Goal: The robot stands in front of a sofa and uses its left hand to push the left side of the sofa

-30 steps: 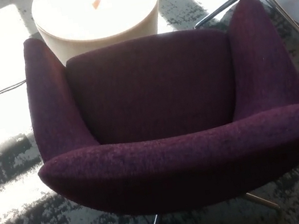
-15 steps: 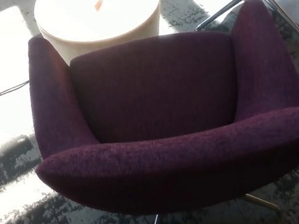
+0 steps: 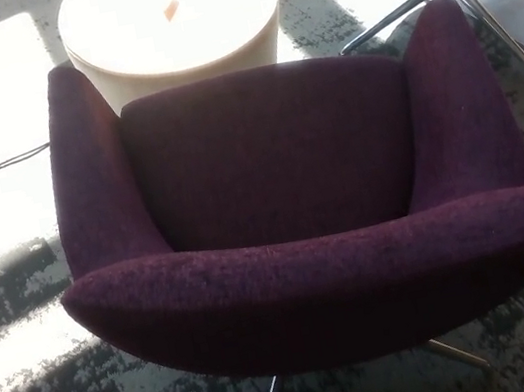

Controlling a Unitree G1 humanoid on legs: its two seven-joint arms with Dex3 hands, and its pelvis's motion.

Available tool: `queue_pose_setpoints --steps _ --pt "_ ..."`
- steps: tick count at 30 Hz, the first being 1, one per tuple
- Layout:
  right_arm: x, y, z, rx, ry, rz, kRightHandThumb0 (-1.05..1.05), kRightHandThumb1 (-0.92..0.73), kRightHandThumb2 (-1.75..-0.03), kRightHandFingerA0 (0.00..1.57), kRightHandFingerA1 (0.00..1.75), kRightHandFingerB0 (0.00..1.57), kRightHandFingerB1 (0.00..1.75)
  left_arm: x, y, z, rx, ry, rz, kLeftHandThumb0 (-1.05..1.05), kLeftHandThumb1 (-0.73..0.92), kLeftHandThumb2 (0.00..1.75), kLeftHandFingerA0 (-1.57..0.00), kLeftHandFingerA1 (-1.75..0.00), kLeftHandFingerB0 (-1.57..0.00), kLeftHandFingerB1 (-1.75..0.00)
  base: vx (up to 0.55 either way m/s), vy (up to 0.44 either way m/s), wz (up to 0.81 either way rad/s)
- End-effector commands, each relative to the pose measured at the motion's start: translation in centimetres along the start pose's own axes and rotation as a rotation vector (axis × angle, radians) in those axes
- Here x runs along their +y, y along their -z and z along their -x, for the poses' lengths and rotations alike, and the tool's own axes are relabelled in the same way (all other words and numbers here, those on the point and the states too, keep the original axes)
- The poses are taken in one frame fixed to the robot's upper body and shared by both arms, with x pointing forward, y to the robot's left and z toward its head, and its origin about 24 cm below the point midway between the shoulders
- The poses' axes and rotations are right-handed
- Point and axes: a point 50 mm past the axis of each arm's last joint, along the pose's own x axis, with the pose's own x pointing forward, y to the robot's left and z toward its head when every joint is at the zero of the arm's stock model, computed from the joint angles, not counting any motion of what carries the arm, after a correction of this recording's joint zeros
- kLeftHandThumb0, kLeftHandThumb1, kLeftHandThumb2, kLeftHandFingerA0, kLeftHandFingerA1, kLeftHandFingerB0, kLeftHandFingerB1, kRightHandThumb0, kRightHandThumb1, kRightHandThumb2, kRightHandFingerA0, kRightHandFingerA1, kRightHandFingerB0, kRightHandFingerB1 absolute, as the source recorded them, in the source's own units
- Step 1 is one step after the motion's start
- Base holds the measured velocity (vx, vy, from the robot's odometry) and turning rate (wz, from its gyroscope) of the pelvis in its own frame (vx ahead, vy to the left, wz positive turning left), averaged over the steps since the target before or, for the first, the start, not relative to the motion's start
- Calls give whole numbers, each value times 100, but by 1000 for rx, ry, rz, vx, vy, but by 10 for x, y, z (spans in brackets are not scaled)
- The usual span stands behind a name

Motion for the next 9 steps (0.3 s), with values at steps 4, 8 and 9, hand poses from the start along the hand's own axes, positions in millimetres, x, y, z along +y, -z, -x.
queue_pose_setpoints --steps 4,8,9 --pt "-5 11 7 40 10 32 -65 -85 -66 57 45 48 40 4 8 8 -16 -116 -296 -71 92 76 -24 -37 -21 -34 0 0 0" --pt "-5 11 6 47 12 25 -65 -85 -66 56 45 46 39 4 7 8 -20 -119 -305 -72 92 77 -25 -38 -22 -35 0 0 0" --pt "-5 11 6 47 12 25 -65 -85 -66 56 45 46 39 4 7 8 -20 -119 -305 -72 92 77 -25 -38 -22 -35 0 0 0"
